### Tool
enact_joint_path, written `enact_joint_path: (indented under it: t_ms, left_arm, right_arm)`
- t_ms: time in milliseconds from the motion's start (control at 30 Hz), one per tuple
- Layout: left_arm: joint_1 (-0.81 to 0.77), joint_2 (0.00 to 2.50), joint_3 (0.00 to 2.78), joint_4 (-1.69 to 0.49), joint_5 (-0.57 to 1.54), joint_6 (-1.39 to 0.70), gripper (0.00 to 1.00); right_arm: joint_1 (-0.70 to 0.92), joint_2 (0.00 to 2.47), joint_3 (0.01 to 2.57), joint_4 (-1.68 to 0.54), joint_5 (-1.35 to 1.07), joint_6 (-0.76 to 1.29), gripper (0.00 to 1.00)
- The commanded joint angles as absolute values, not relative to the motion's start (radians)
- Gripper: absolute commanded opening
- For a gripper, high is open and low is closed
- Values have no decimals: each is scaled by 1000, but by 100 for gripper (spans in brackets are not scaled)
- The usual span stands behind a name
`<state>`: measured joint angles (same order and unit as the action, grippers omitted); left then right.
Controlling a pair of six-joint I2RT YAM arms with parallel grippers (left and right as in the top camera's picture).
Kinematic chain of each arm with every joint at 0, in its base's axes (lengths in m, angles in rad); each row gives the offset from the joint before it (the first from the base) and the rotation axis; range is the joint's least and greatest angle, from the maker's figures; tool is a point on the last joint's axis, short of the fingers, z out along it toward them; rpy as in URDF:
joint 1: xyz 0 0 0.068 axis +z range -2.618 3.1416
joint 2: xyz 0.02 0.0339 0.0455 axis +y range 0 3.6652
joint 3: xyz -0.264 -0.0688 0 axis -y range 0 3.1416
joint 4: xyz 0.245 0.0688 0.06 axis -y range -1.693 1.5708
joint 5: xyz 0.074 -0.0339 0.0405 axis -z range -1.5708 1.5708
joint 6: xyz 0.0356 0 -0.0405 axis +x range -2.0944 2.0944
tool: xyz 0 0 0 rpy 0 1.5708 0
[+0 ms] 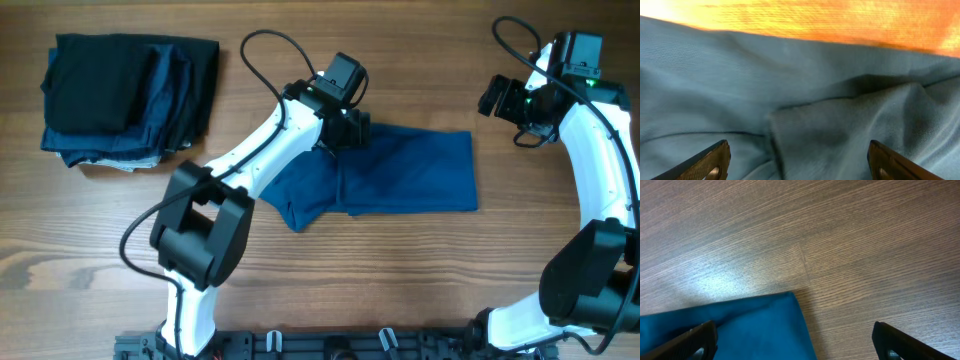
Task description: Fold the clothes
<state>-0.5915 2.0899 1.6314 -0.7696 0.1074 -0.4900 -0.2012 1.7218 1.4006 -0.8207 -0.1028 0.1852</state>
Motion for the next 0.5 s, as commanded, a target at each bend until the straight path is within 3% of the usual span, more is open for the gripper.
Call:
enact_joint_path:
  t_ms: [0,233,467]
  left_arm:
    - [-592,2157,1629,-750,213,-479,88]
    - [-586,2159,1630,-736,212,-478,68]
    - [-586,2113,1630,-727,212,-477,65]
  right_arm:
    - [-200,1730,1405,-815,-86,184,100]
    - [-200,1730,1405,-815,-86,184,100]
    - [-200,1730,1405,-815,-86,184,100]
